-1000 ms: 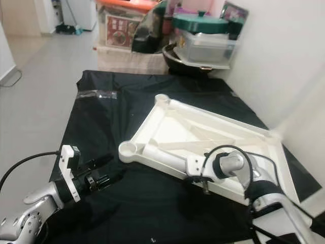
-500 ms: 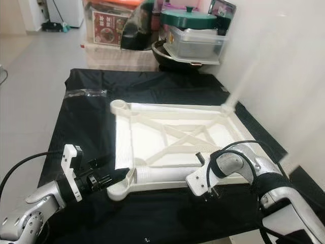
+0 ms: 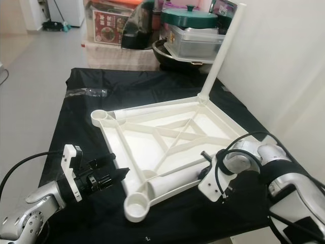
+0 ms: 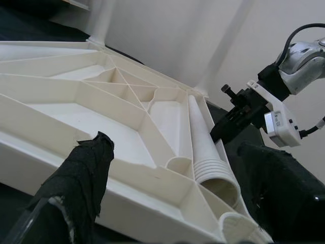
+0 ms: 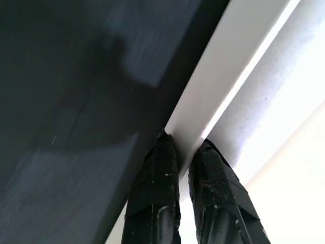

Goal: Building children table

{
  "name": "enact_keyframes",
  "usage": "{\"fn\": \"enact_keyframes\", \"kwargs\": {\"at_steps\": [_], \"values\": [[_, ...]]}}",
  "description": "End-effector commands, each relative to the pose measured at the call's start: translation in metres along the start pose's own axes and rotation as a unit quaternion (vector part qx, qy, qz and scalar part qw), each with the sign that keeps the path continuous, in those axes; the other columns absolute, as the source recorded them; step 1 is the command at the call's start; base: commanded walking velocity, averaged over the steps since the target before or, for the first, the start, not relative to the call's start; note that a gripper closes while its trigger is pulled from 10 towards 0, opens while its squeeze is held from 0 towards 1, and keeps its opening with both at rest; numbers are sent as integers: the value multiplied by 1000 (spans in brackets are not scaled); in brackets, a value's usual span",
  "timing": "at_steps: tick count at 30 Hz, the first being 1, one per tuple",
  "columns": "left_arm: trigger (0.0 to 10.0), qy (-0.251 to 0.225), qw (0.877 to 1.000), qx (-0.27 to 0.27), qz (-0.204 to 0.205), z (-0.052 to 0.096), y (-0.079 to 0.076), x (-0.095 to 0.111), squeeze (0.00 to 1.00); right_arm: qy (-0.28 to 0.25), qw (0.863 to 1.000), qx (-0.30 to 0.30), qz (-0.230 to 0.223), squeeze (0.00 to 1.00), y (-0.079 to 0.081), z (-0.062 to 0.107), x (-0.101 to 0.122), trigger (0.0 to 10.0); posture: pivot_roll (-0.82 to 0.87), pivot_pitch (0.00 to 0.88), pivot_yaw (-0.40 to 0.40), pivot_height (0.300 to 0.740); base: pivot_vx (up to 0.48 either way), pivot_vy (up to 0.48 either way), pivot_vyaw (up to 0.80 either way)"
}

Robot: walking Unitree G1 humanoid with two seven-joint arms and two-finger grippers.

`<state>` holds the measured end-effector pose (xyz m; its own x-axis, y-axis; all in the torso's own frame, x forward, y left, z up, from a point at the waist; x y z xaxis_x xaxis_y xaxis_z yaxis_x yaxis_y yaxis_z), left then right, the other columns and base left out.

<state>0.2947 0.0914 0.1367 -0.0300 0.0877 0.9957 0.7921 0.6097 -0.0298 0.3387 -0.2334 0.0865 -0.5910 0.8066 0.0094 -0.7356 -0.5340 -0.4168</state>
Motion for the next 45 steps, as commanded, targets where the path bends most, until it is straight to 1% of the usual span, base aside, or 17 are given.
{"fn": "enact_keyframes", "kwargs": {"at_steps": [1, 3, 4, 5, 6, 7, 24, 26, 28, 29, 30, 32, 34, 36, 37, 41, 45], "values": [[10000, 1, 1000, -5, 7, 0, -2, -2, 0, 8, 1000, -14, 8, 0, -5, 3, -3, 0, 25, 0, -134, 740, 0, 0, 0], [10000, 1, 1000, -5, 8, 1, -2, -2, 0, 13, 1000, -26, 7, 0, -8, 4, -5, 0, 24, 0, -133, 740, 0, 0, 0], [10000, 1, 1000, -6, 8, 1, -1, -2, 0, 26, 997, -69, -21, 0, -21, 6, -11, 10000, 28, 0, -136, 740, 0, 0, 0], [10000, 1, 1000, -5, 8, 1, -1, -2, 0, 30, 992, -108, -51, 518, -32, 10, -16, 10000, 30, 0, -136, 740, 0, 0, 0], [10000, 1, 1000, -5, 8, 1, -1, -2, 0, 30, 992, -108, -51, 518, -32, 10, -16, 10000, 30, 0, -136, 740, 0, 0, 0], [10000, 1, 1000, -4, 8, 1, -1, -2, 0, 23, 985, -143, -91, 1000, -43, 15, -19, 10000, 30, 0, -136, 740, 0, 0, 0], [10000, -1, 1000, -2, 9, 2, 2, -2, 0, 9, 889, -374, -265, 1000, -95, 72, -56, 10000, 25, 0, -117, 740, 0, 0, 0], [10000, -4, 1000, 3, 9, 3, 4, -2, 0, -60, 836, -426, -341, 1000, -116, 76, -47, 10000, 30, 0, -120, 740, 0, 0, 0], [10000, -4, 1000, 3, 9, 3, 4, -2, 0, -60, 836, -426, -341, 1000, -116, 76, -47, 10000, 30, 0, -120, 740, 0, 0, 0], [10000, -10, 1000, 15, 11, 4, 8, 0, 0, -104, 782, -465, -401, 1000, -133, 77, -44, 10000, 30, 0, -118, 740, 0, 0, 0], [10000, -10, 1000, 15, 11, 4, 8, 0, 0, -104, 782, -465, -401, 1000, -133, 77, -44, 10000, 30, 0, -118, 740, 0, 0, 0], [10000, -16, 999, 31, 11, 6, 13, 3, 0, -139, 731, -481, -463, 1000, -144, 71, -39, 10000, 32, 0, -116, 740, 0, 0, 0], [10000, -21, 996, 85, 4, 13, 25, 6, 0, -231, 642, -457, -570, 1000, -167, 40, -3, 10000, 46, 0, -120, 740, 0, 0, 0], [10000, -19, 994, 110, -10, 19, 29, 7, 0, -275, 620, -426, -599, 839, -176, 24, 26, 10000, 51, 0, -121, 740, 0, 0, 0], [10000, -23, 989, 142, -21, 26, 36, 12, 0, -311, 615, -389, -612, 604, -181, 9, 56, 10000, 58, 0, -126, 740, 0, 0, 0], [10000, -27, 986, 165, -29, 32, 41, 17, 0, -332, 617, -364, -613, 565, -183, 2, 77, 10000, 58, 0, -126, 740, 0, 0, 0], [10000, -29, 966, 248, -67, 49, 63, 29, 0, -338, 666, -304, -592, 329, -176, -21, 120, 10000, 84, 0, -146, 740, 0, 0, 0]]}}
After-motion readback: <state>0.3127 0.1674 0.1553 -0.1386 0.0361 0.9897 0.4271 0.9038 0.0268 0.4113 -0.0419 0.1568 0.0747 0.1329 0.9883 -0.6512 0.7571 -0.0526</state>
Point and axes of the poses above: a point about 5 cm out from each wrist's last joint towards the gripper, its own z axis pointing back from the gripper into the wrist, its own x axis along the axis of the wrist's last joint, y = z × x, the point moved 6 cm from there along -z, pointing out of the wrist towards the gripper, and after that the axes turned 14 degrees about -z, right-handed, at the moved point
